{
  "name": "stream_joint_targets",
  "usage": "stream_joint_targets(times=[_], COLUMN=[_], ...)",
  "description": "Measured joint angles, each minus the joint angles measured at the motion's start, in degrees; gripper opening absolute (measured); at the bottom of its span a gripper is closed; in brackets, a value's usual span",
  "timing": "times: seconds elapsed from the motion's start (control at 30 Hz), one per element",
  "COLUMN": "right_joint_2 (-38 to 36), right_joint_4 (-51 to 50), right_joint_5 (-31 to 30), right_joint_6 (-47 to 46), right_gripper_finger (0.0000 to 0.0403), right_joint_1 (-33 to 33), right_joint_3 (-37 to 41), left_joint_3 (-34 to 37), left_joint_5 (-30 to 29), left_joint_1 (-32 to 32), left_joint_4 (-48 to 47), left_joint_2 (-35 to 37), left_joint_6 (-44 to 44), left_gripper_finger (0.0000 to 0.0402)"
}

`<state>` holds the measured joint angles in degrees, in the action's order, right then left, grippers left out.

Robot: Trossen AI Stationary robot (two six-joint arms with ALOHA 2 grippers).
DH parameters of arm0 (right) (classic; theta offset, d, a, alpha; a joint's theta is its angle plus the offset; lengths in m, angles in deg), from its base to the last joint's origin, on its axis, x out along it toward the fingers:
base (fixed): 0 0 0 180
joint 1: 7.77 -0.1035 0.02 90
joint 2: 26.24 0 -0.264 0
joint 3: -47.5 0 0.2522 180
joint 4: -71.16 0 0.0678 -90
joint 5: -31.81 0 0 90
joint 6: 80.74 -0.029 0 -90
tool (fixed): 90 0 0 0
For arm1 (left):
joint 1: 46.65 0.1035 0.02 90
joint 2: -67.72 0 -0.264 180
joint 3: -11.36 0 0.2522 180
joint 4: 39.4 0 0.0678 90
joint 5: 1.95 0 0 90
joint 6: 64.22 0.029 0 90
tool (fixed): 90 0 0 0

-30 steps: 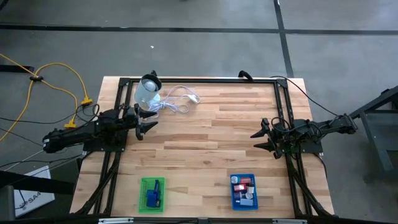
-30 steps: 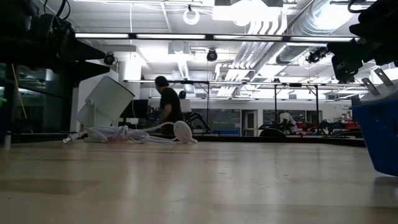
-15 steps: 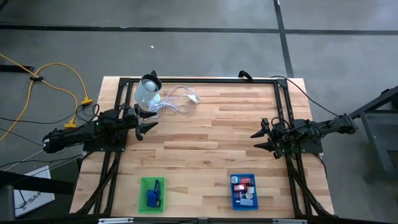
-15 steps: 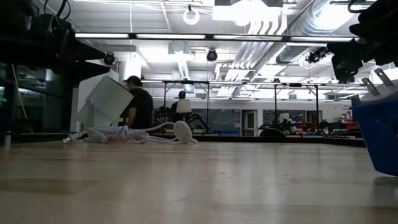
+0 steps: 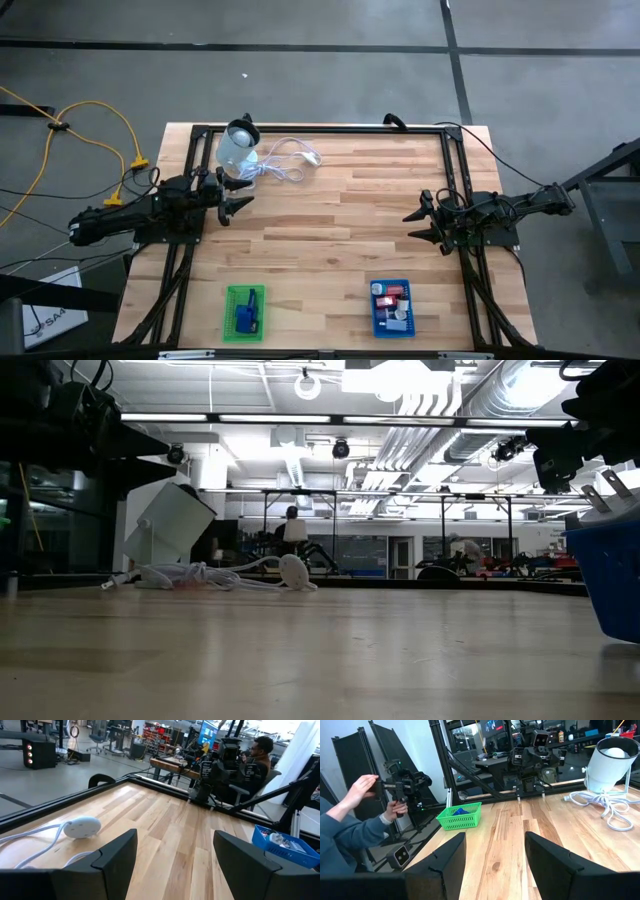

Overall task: Pick & Place Office items
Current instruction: Return to Home Position

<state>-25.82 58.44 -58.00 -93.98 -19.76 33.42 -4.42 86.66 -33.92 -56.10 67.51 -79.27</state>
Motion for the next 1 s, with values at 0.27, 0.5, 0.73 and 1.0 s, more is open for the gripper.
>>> stream_joint_targets(times=[0.27, 0.5, 0.73, 1.0], right_joint_2=[0.0, 0.0, 0.0, 0.0], right_joint_4=[0.0, 0.0, 0.0, 0.0], right_joint_5=[0.0, 0.0, 0.0, 0.0], right_joint_6=[0.0, 0.0, 0.0, 0.0], right_gripper_finger=[0.0190, 0.0190, 0.0190, 0.0190], right_joint_1=[0.0, 0.0, 0.0, 0.0], right_joint_3=[0.0, 0.0, 0.0, 0.0], left_joint_3=[0.1, 0.1, 0.1, 0.1], left_joint_5=[0.0, -0.1, 0.0, 0.0], left_joint_1=[0.0, 0.0, 0.0, 0.0], left_joint_4=[2.4, 4.5, 4.9, 5.0], left_joint_2=[0.0, 0.0, 0.0, 0.0], left_joint_6=[0.2, 0.1, 0.1, 0.0], left_gripper_finger=[0.0256, 0.0256, 0.0256, 0.0256])
